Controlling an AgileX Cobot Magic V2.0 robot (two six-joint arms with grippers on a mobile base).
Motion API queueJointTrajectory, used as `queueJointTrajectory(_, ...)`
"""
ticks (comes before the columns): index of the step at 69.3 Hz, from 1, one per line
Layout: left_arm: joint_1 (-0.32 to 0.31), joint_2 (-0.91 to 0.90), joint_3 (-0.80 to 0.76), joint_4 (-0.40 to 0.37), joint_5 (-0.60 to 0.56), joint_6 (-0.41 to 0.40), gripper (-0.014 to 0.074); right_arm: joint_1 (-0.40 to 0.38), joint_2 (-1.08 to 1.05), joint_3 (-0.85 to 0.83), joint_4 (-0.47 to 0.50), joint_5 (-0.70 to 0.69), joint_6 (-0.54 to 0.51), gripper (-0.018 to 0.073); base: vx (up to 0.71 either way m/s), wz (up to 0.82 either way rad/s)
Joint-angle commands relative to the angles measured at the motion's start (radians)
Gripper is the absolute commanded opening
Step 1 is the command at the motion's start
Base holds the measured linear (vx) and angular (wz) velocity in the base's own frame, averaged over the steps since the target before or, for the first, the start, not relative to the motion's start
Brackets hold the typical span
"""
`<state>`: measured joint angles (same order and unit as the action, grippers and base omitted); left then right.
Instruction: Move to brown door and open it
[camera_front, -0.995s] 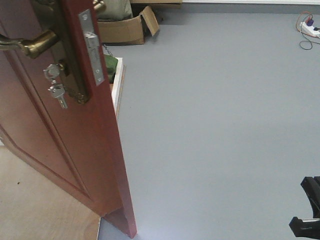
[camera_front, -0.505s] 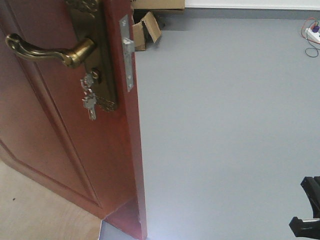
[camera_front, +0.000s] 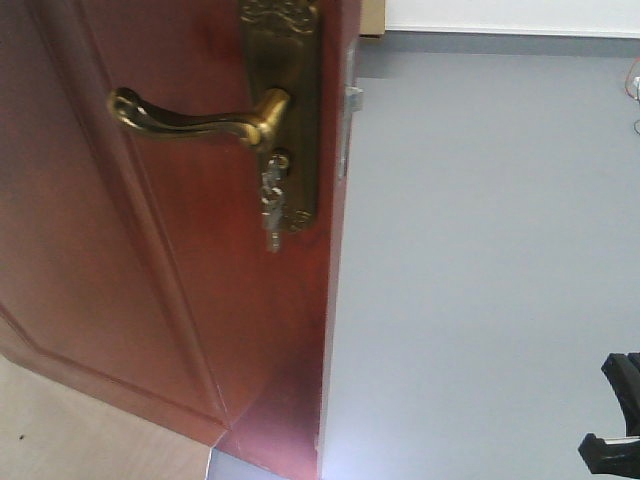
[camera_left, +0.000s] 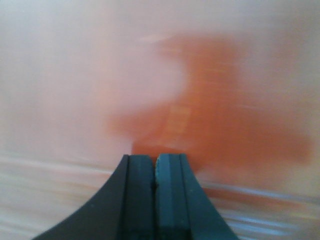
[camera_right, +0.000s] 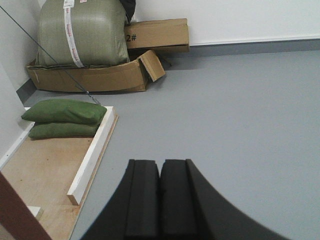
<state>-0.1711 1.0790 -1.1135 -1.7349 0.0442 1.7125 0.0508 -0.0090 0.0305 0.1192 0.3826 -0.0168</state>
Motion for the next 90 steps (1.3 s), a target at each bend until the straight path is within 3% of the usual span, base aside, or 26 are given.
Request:
queueJointTrajectory(1, -0.004, -0.009, -0.027, -0.097, 0.025, -0.001, 0.0017, -0.001, -0.016, 0.002, -0.001, -0.079, -0.009, 0.0000, 0.23, 0.04)
queueJointTrajectory(90, -0.004, 0.061, -0.027, -0.097, 0.024, -0.001, 0.0017, -0.001, -0.016, 0.002, -0.001, -0.080, -0.009, 0.0000, 0.06, 0.04)
